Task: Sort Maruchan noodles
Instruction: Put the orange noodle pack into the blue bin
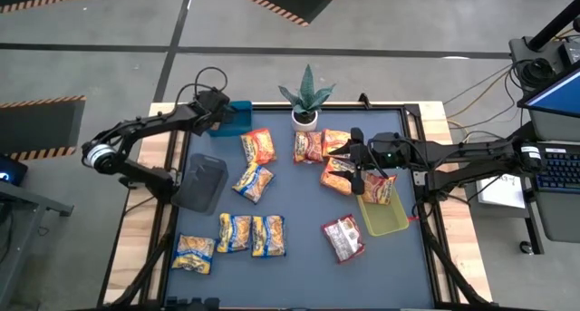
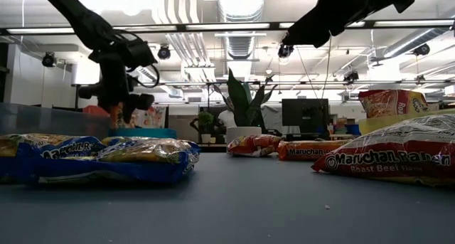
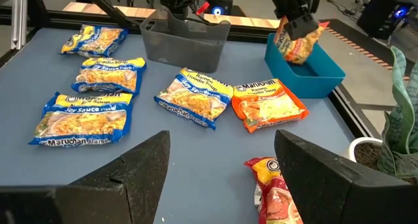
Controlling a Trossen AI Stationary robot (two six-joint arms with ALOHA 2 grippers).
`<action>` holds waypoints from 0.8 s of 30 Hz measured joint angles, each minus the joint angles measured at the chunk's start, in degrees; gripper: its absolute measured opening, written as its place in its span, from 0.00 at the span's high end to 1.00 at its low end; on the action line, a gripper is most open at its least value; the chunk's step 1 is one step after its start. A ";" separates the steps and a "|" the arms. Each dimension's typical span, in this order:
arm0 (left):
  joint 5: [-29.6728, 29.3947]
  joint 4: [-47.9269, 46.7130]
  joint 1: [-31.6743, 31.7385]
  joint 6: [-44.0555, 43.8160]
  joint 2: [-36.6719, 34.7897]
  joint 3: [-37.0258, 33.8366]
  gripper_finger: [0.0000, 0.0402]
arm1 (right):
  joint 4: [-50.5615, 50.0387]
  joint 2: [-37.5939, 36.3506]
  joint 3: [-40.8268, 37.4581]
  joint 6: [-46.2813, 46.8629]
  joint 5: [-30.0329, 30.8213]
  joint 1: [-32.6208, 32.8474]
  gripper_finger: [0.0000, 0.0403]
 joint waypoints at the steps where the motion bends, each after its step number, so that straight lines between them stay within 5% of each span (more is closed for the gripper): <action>1: -0.30 0.03 0.03 -0.29 0.58 0.00 0.68 | 0.00 0.00 0.00 -0.01 0.00 0.00 0.35; 24: -2.44 -2.10 0.11 -1.73 2.67 0.04 0.49 | -0.81 0.02 0.00 -0.01 -0.02 0.00 0.35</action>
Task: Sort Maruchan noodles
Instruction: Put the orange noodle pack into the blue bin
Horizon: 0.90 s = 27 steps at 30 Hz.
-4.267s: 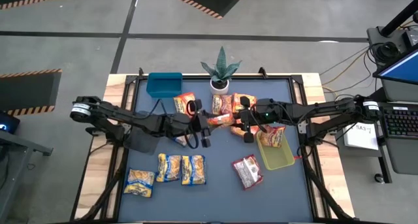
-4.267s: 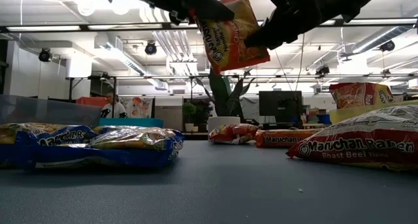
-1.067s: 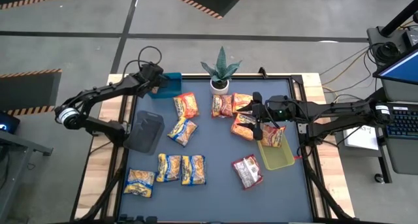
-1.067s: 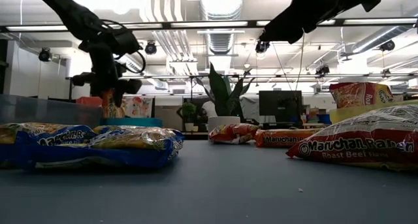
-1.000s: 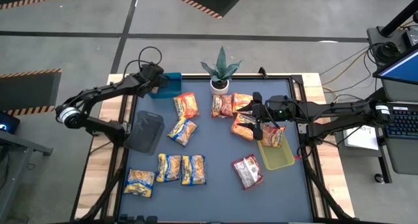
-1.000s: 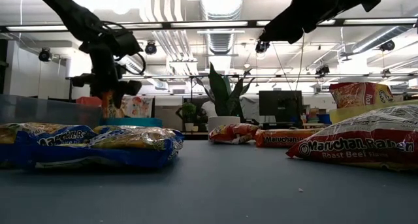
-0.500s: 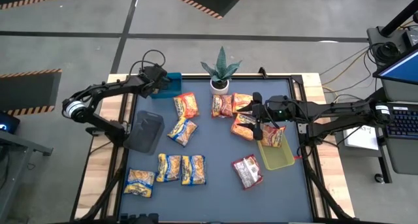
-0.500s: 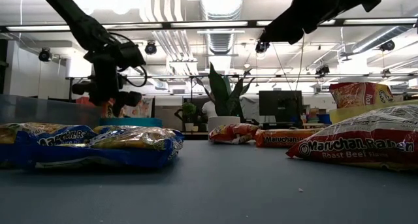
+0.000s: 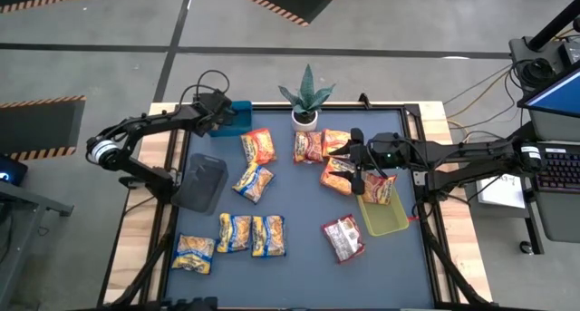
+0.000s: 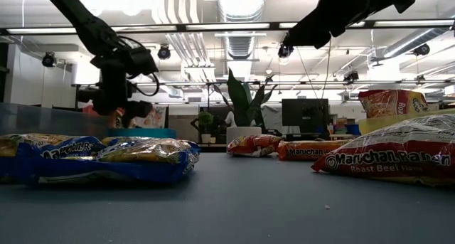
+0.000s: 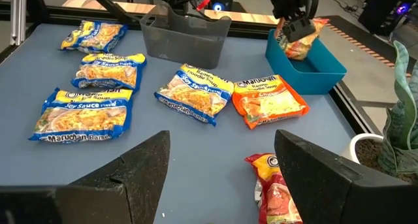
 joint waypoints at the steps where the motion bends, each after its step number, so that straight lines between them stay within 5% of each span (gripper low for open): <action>1: -0.65 -0.41 0.00 0.06 -0.02 0.00 0.48 | 0.00 0.00 0.00 0.00 0.00 0.01 0.35; 27: -4.34 -14.49 0.00 0.15 -0.35 6.62 0.43 | -0.04 0.00 -0.02 0.01 0.00 0.01 0.35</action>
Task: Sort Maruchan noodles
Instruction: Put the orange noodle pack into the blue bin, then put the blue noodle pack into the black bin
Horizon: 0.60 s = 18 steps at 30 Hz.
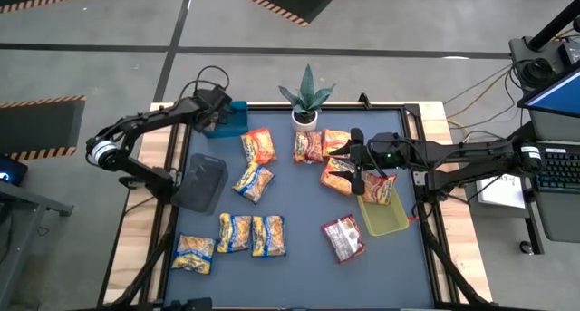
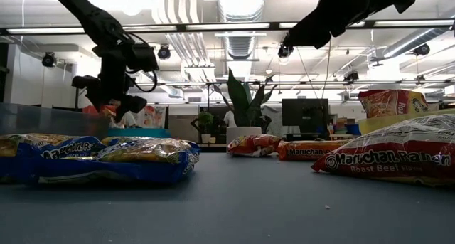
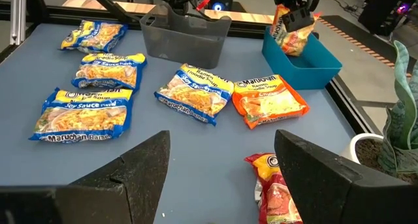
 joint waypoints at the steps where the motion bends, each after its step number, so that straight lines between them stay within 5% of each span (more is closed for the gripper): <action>1: 0.00 -0.54 0.00 0.00 0.00 0.34 0.43 | 0.00 0.00 0.01 0.01 0.00 0.00 0.35; 18: -1.36 -11.53 -3.69 1.27 -4.51 8.32 0.43 | 0.00 0.00 0.00 -0.01 0.02 0.01 0.35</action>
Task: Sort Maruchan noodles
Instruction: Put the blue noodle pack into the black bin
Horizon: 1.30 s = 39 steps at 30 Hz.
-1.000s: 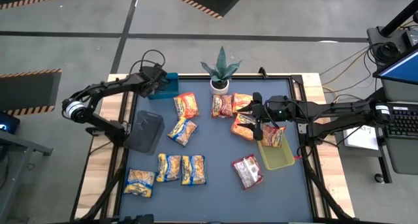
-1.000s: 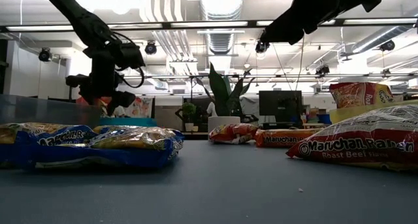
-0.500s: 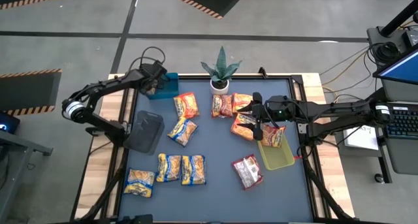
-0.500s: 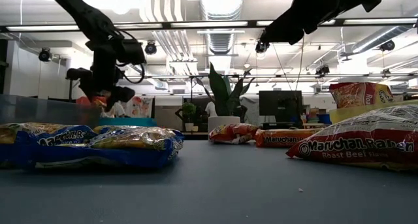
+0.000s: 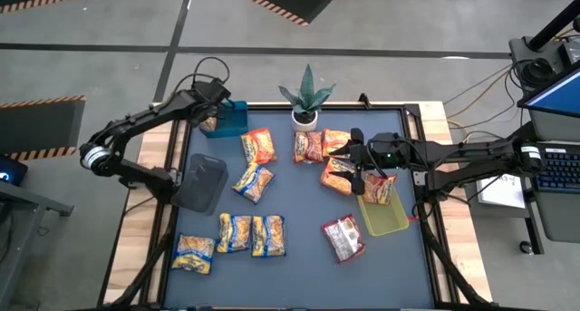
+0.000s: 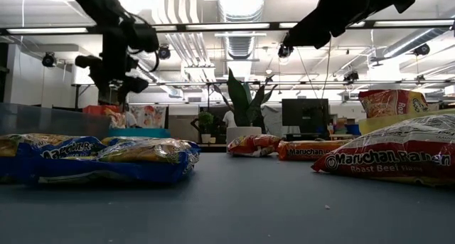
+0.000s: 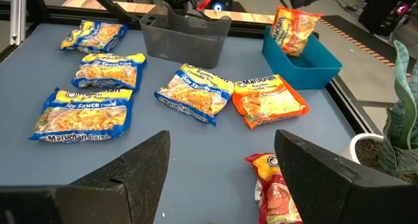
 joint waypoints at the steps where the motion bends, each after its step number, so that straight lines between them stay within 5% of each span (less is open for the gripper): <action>1: 0.76 -0.11 -1.24 -0.02 -0.79 0.05 0.43 | 0.00 0.00 0.00 0.01 0.00 0.00 0.35; 8: 5.40 -1.73 -17.83 -3.40 -6.56 -1.85 0.43 | 0.02 0.00 0.00 1.08 0.00 -0.02 0.35; 14: 6.07 -1.04 -40.57 -11.67 -8.57 -3.03 0.43 | 0.02 0.00 0.00 2.02 0.00 -0.01 0.35; 23: -4.88 8.86 -69.20 -15.50 -3.79 -3.09 0.43 | 0.11 0.00 0.00 5.28 -0.02 -0.01 0.35; 29: -6.11 13.76 -76.41 -7.47 0.19 -3.09 0.43 | 1.13 2.20 -0.47 9.42 -0.13 0.50 0.35; 39: -6.19 15.15 -77.24 4.04 2.74 -3.55 0.50 | 14.91 11.96 -1.38 13.49 -0.34 2.81 0.41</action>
